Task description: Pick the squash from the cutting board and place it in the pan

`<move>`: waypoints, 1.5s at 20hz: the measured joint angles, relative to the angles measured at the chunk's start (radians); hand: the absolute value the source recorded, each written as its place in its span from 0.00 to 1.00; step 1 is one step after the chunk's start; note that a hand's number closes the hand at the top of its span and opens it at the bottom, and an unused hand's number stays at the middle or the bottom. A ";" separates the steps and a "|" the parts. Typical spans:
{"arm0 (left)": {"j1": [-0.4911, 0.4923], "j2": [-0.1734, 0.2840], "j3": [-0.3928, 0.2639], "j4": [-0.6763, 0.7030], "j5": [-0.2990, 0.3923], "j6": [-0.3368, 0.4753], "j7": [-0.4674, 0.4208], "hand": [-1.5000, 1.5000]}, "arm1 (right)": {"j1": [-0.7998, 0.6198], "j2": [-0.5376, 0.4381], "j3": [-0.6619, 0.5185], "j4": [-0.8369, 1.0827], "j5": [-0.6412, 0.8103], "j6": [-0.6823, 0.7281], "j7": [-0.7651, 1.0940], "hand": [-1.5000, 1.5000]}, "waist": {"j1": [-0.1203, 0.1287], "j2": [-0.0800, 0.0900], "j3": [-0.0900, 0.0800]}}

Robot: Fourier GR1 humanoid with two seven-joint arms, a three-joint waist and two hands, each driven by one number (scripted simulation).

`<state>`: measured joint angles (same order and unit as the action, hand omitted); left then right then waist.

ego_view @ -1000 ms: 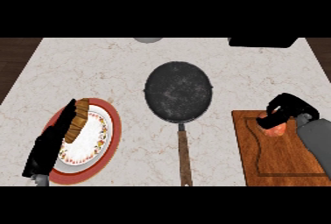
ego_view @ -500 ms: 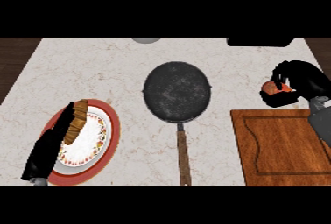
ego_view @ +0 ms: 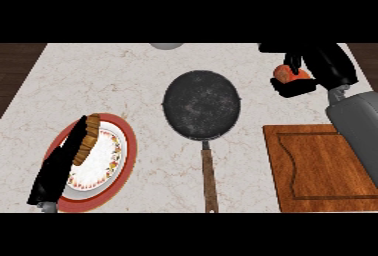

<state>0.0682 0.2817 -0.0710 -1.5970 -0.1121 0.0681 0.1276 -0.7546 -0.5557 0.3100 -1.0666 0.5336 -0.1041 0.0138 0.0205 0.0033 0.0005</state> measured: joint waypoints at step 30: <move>-0.079 -0.036 -0.034 0.009 -0.036 -0.045 0.017 0.50 | -0.354 0.551 -0.129 0.817 -0.125 0.055 -0.019 0.00 | 0.094 0.033 0.001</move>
<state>-0.0107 0.2453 -0.1052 -1.5883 -0.1477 0.0229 0.1448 -1.1082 -0.0043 0.1814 -0.2492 0.4084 -0.0489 -0.0052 0.1148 0.0364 0.0011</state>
